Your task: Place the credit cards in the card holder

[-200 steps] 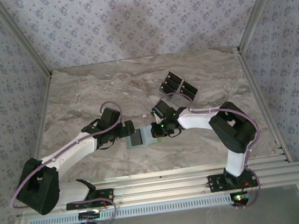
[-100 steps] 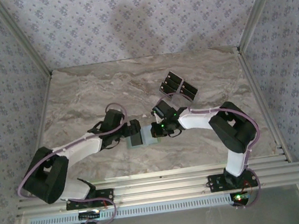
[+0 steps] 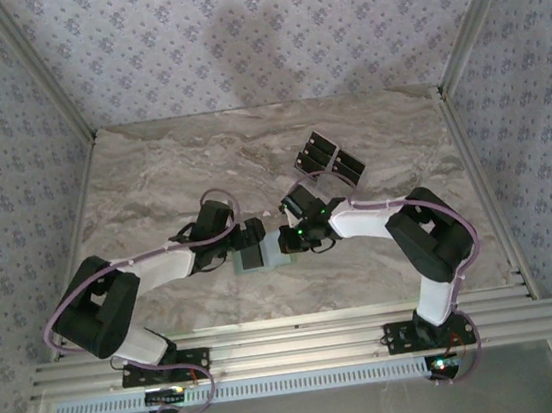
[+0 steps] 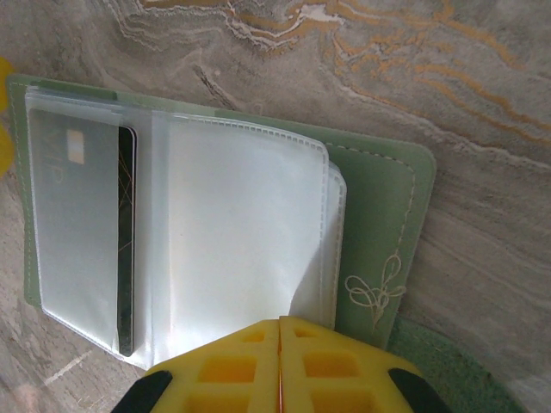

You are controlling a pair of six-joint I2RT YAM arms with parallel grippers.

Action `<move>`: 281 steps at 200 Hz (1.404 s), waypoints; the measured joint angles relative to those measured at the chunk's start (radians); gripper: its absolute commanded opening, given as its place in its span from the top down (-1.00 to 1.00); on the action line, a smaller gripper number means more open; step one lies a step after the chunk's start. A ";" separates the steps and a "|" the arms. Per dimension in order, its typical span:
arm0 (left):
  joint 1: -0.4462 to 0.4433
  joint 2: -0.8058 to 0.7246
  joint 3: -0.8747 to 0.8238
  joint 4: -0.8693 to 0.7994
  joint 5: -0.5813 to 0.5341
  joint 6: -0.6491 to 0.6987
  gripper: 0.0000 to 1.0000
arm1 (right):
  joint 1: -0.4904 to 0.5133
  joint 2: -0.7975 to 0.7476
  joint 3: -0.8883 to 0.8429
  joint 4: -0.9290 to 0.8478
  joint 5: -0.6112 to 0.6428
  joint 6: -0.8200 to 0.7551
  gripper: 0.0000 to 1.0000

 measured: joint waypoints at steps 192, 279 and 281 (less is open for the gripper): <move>-0.075 -0.134 -0.013 0.020 0.008 -0.101 -0.99 | -0.037 -0.169 0.048 -0.106 -0.003 -0.004 0.80; -0.164 -0.107 0.065 0.036 0.015 -0.154 -1.00 | -0.289 -0.467 -0.156 -0.182 0.038 -0.003 0.79; -0.167 -0.103 0.069 0.038 0.015 -0.155 -1.00 | -0.294 -0.470 -0.163 -0.184 0.038 -0.003 0.78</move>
